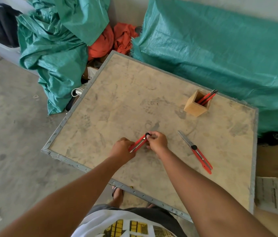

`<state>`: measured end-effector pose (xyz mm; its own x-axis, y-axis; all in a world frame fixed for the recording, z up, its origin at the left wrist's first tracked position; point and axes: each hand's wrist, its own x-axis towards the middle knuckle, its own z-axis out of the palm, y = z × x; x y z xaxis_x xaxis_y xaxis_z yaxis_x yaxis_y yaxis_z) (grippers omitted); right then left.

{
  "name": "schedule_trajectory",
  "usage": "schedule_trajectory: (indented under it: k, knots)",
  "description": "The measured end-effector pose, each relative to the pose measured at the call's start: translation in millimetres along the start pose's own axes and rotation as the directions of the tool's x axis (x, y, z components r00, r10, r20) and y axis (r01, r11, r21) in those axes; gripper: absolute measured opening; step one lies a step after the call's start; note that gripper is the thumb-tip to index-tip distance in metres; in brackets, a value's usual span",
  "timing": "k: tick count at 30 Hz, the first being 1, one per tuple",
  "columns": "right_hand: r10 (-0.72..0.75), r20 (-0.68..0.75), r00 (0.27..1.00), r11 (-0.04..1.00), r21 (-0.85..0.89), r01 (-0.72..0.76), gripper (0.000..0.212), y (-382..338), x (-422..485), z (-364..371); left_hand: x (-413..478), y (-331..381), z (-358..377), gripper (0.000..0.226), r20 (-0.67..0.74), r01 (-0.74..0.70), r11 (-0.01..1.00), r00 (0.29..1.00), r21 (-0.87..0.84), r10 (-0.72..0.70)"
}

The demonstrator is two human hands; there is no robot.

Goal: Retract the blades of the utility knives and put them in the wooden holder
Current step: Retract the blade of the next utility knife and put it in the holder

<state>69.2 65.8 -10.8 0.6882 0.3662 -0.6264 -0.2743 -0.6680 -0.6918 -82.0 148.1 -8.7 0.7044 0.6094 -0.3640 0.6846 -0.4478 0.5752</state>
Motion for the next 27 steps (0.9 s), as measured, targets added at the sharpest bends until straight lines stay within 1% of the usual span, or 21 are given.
schedule_trajectory:
  k: [3, 6, 8, 11, 13, 14, 17, 19, 23, 27]
  knots:
    - [0.015, 0.006, 1.0, 0.994, 0.111, -0.016, 0.013, -5, -5, -7, -3, 8, -5, 0.034, -0.028, -0.011, 0.999, 1.0, -0.052, 0.009]
    - [-0.018, 0.038, 0.999, 0.98, 0.199, 0.01, 0.012, -16, -9, -22, -7, 21, -15, 0.042, -0.048, -0.025, 0.994, 0.999, -0.106, 0.02]
    - [-0.055, 0.06, 0.997, 0.973, 0.226, 0.04, 0.014, -28, -13, -40, -8, 34, -23, 0.044, -0.074, -0.046, 0.988, 0.997, -0.145, 0.036]
    - [-0.132, 0.05, 0.99, 0.966, 0.229, 0.117, 0.016, -47, -20, -72, -10, 62, -34, 0.044, -0.103, -0.096, 0.981, 0.991, -0.171, 0.079]
    - [-0.184, 0.031, 0.982, 0.957, 0.233, 0.172, 0.015, -58, -24, -96, -11, 84, -40, 0.045, -0.095, -0.122, 0.967, 0.99, -0.224, 0.103]
    - [-0.21, 0.021, 0.978, 0.951, 0.235, 0.199, 0.015, -63, -26, -109, -12, 95, -43, 0.046, -0.07, -0.126, 0.954, 0.991, -0.271, 0.111]
    - [-0.286, 0.022, 0.958, 0.931, 0.245, 0.272, 0.018, -76, -36, -152, -15, 128, -48, 0.047, 0.023, -0.116, 0.879, 0.989, -0.463, 0.143]
    - [-0.33, 0.035, 0.943, 0.916, 0.254, 0.311, 0.02, -83, -43, -179, -18, 148, -47, 0.049, 0.037, -0.122, 0.813, 0.984, -0.569, 0.173]
    - [-0.403, 0.096, 0.91, 0.898, 0.233, 0.373, 0.024, -88, -55, -222, -27, 184, -36, 0.048, -0.02, -0.155, 0.704, 0.98, -0.693, 0.197]
    - [-0.466, 0.204, 0.861, 0.884, 0.132, 0.448, 0.026, -81, -69, -254, -34, 216, -20, 0.044, -0.073, -0.176, 0.61, 0.979, -0.772, 0.189]
